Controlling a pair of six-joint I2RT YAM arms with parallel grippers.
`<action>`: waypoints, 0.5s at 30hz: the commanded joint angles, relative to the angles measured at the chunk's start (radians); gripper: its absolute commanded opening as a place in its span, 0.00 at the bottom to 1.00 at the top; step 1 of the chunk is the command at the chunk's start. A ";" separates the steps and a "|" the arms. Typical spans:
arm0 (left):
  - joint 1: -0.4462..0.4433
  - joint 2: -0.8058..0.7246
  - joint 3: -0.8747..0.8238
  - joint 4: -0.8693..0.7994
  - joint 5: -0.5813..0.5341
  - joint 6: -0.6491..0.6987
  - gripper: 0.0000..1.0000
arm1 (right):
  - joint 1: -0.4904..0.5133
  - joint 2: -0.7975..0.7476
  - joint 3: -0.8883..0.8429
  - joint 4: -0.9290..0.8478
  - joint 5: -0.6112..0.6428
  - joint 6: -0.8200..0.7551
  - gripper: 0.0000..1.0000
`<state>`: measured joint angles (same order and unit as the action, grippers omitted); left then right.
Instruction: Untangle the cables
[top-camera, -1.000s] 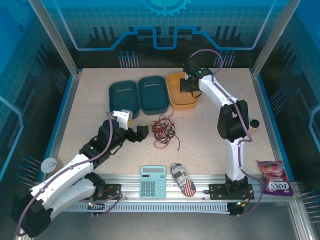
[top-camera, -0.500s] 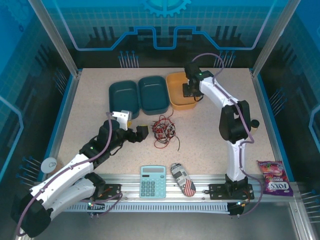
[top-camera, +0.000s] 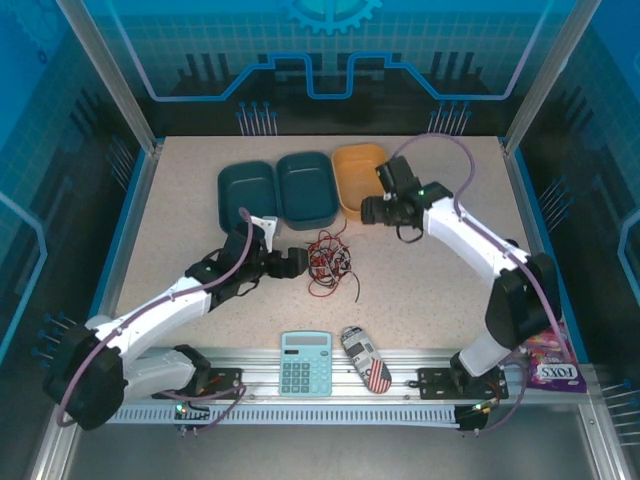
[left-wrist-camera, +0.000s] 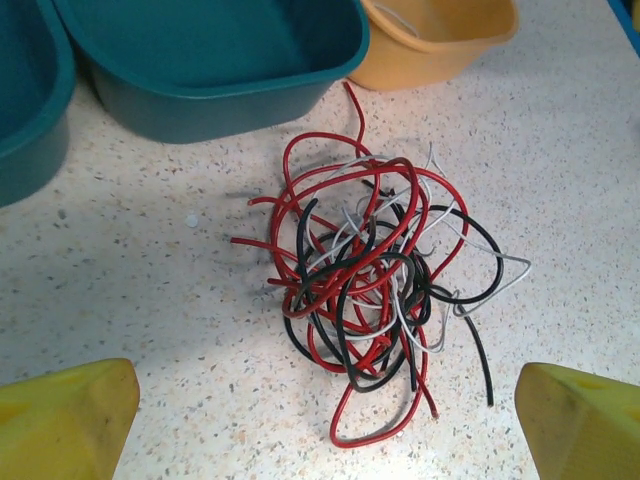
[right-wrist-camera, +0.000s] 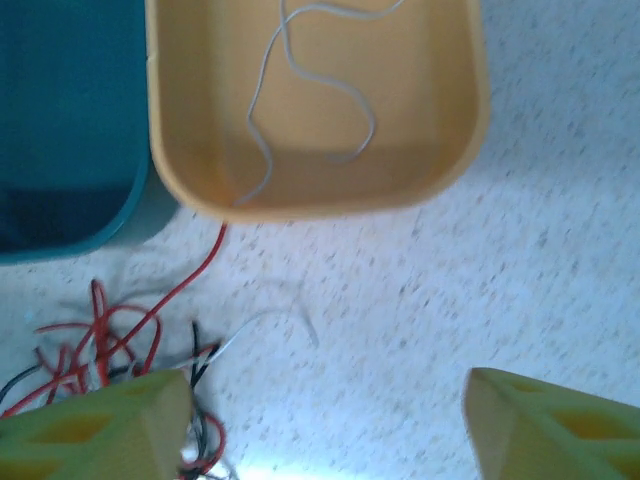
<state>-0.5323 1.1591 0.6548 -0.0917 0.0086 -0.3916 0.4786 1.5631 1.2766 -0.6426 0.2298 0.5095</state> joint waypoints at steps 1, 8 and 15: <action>0.012 0.056 0.047 0.049 0.045 -0.013 0.97 | 0.063 -0.082 -0.120 0.067 0.032 0.104 1.00; 0.033 0.210 0.148 0.077 0.080 -0.005 0.91 | 0.235 -0.119 -0.163 -0.015 0.129 0.221 1.00; 0.036 0.341 0.209 0.117 0.129 -0.019 0.85 | 0.338 -0.140 -0.186 0.008 0.153 0.301 1.00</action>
<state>-0.4999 1.4605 0.8303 -0.0071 0.0853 -0.3950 0.7856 1.4555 1.1107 -0.6407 0.3412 0.7399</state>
